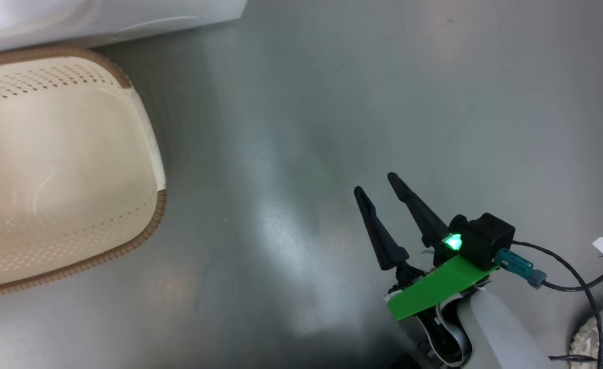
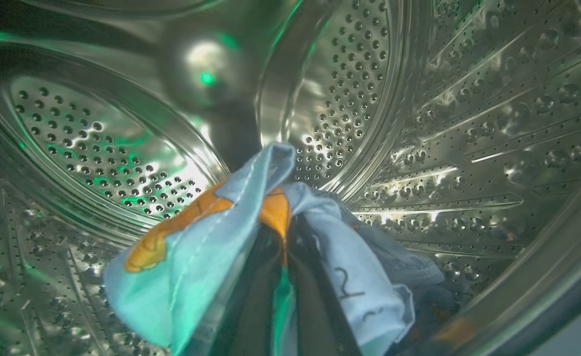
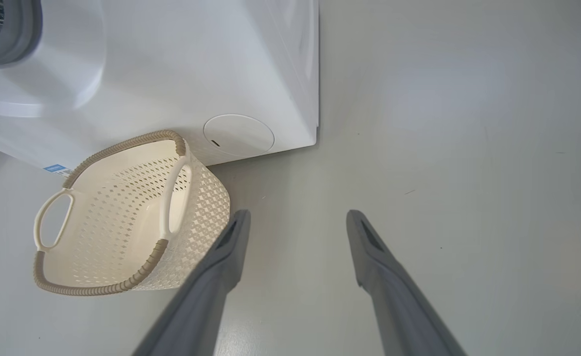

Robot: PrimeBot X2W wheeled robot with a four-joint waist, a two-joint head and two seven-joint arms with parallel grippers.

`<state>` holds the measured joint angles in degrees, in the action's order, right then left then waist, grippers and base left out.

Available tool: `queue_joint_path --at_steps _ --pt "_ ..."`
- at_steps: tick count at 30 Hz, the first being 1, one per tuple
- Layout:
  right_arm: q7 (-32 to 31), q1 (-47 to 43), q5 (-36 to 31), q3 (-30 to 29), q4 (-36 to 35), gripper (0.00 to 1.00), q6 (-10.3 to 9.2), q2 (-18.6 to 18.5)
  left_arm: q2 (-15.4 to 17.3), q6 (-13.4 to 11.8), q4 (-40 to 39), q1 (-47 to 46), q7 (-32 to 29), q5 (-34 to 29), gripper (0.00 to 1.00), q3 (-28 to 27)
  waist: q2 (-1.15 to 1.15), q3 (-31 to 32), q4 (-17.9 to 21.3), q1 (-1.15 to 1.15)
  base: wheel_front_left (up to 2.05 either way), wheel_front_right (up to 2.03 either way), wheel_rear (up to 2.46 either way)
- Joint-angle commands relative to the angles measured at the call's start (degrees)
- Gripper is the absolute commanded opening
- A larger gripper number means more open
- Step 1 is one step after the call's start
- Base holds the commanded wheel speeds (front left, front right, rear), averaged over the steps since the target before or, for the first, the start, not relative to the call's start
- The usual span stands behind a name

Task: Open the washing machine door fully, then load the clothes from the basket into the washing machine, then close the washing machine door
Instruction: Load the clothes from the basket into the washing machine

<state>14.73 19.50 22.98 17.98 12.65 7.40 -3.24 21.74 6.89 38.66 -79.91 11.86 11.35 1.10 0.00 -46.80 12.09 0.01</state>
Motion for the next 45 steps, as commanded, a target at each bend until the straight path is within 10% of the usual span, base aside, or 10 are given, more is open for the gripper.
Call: queue_joint_path --at_steps 1,29,30,31,45 --pt "0.27 -0.99 0.55 1.60 -1.07 1.00 0.09 0.36 3.44 0.23 -1.11 -0.91 0.44 0.08 0.00 -0.39 0.00 -0.93 0.94 -0.01 0.00 0.00 0.00" --pt "0.27 -2.50 2.06 4.89 -2.46 1.00 0.09 0.36 9.67 0.59 10.85 -17.19 -1.33 3.85 0.00 11.44 0.00 -7.30 3.98 -0.01 0.00 0.00 0.00" --pt "0.27 -2.37 2.18 4.90 -2.50 1.00 0.09 0.36 9.75 0.59 11.16 -17.30 -1.20 3.98 0.22 11.72 0.00 -7.17 3.93 -0.01 0.00 0.00 0.00" --pt "0.27 -2.24 2.24 4.93 -2.53 1.00 0.09 0.36 9.87 0.57 11.66 -17.39 -1.28 4.01 1.00 11.88 0.00 -6.99 3.87 -0.01 0.00 0.00 0.00" --pt "0.27 -1.59 1.69 3.13 -1.08 1.00 0.09 0.36 7.60 -0.98 17.16 -13.08 -0.39 5.39 1.00 12.76 0.00 -2.35 1.65 -0.01 0.00 0.00 0.00"
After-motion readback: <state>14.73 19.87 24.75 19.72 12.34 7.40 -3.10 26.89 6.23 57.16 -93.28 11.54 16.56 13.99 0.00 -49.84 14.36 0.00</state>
